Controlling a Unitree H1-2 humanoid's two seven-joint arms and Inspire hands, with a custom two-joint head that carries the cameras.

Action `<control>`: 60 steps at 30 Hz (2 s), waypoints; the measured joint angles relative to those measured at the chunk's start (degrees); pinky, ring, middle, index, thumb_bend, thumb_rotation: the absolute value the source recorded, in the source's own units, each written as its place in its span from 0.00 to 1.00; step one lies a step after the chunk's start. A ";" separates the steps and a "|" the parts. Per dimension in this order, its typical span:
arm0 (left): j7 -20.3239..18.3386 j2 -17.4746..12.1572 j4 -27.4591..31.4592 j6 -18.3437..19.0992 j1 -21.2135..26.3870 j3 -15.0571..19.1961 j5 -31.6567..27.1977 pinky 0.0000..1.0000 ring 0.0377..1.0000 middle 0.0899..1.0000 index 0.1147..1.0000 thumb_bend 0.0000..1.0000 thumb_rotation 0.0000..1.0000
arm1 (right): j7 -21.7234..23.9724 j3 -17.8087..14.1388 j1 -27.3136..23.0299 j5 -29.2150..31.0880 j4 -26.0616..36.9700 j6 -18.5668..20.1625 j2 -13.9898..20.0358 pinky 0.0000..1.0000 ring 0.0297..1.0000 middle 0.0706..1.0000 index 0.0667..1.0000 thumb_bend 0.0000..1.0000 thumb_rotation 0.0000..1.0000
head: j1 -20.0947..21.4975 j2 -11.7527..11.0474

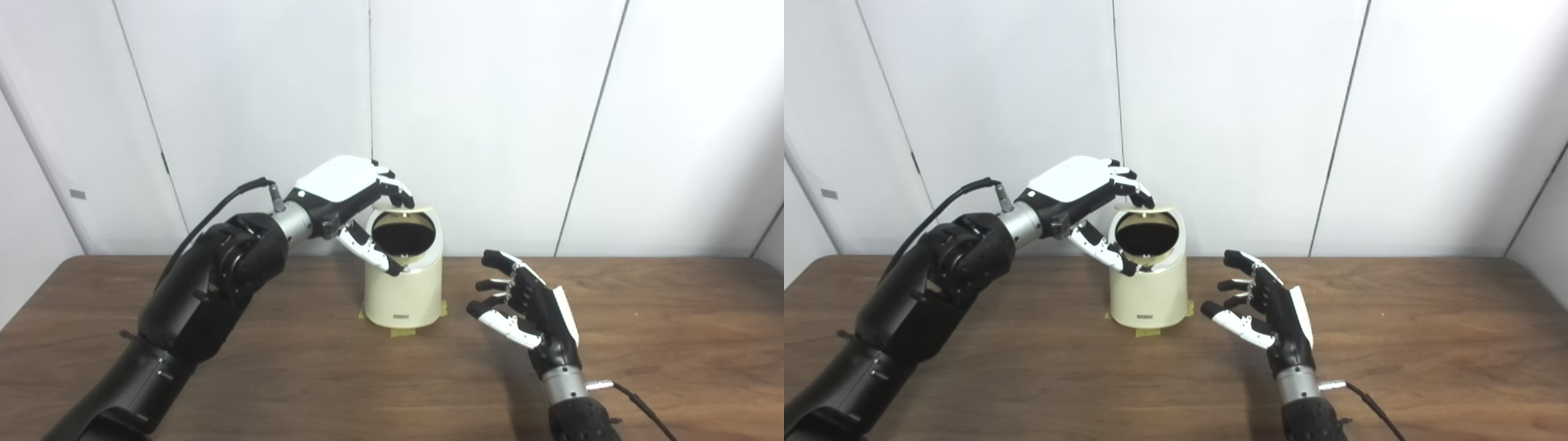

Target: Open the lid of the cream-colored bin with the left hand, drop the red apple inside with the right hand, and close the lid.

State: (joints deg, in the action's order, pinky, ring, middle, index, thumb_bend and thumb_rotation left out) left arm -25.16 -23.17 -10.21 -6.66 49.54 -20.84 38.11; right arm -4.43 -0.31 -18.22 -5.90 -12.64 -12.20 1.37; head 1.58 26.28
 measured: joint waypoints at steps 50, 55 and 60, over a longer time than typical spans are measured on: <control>-2.51 0.71 1.87 3.04 -4.73 -7.80 12.38 1.00 1.00 0.91 0.93 1.00 0.45 | 0.28 0.10 0.02 1.42 3.80 2.92 -0.64 0.46 0.60 0.76 0.73 0.73 0.35 | 0.18 3.25; -2.51 0.87 1.81 3.50 -4.51 -8.09 13.05 1.00 1.00 0.89 0.91 1.00 0.47 | 0.30 0.10 0.02 1.51 4.20 2.92 -0.54 0.46 0.60 0.76 0.73 0.73 0.34 | 0.00 3.43; -2.63 0.33 3.30 3.34 -4.65 -7.13 12.62 1.00 1.00 0.86 0.89 0.98 0.50 | 0.68 0.12 0.02 1.61 4.20 2.92 -0.56 0.46 0.60 0.76 0.73 0.74 0.35 | -0.09 3.52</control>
State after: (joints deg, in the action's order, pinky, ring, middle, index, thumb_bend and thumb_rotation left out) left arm -27.79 -22.83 -6.91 -3.32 44.88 -27.97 50.73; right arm -3.75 -0.18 -18.20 -4.28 -8.43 -9.28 0.82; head 1.49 29.79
